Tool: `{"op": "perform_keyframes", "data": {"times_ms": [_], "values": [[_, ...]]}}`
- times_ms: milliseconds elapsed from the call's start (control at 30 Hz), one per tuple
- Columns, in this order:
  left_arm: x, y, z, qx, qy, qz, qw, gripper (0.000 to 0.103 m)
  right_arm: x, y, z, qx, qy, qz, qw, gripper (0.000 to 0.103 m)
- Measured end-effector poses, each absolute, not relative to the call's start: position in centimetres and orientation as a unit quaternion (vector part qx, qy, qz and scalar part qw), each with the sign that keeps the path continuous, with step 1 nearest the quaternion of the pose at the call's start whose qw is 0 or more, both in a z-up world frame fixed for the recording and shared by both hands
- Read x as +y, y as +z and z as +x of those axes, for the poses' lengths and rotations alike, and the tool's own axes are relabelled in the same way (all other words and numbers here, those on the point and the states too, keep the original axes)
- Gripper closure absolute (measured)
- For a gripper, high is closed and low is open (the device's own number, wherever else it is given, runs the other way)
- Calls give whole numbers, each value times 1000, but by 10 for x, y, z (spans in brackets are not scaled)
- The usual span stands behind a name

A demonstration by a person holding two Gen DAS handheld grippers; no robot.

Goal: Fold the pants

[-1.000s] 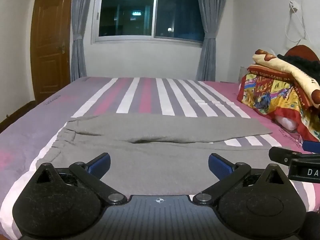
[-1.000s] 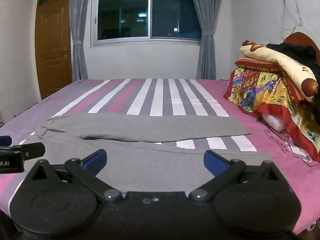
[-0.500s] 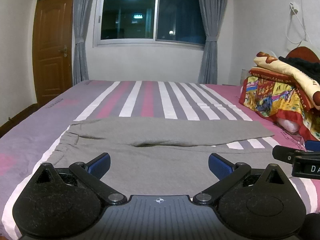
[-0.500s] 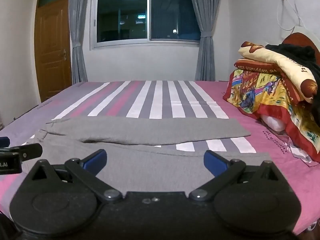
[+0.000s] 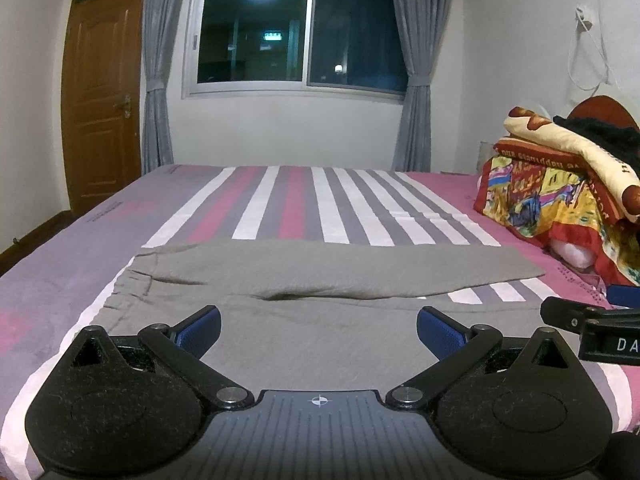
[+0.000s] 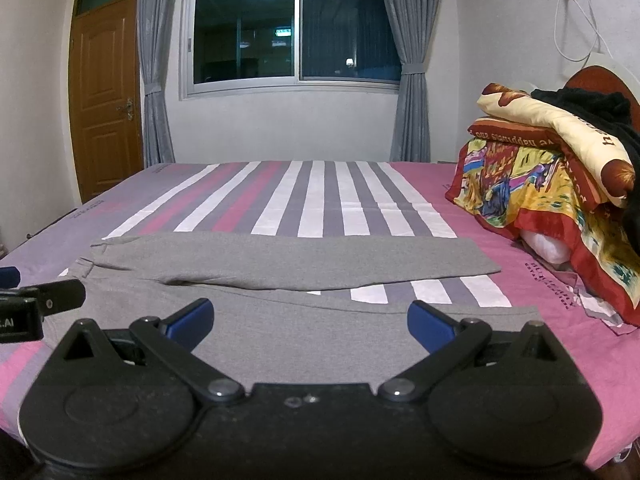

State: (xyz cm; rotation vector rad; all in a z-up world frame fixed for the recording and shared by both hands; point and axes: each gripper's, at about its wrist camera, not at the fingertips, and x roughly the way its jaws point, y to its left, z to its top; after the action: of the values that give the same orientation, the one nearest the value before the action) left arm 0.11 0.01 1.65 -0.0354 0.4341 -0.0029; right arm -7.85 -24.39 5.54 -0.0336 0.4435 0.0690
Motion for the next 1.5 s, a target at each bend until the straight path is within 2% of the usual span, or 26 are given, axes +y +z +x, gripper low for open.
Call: {"op": "perform_keyframes", "data": {"times_ms": [1500], "values": [[-4,12,12,212,-1,-9,977,0,-235,58,-71,218,39,-10,975,0]]}}
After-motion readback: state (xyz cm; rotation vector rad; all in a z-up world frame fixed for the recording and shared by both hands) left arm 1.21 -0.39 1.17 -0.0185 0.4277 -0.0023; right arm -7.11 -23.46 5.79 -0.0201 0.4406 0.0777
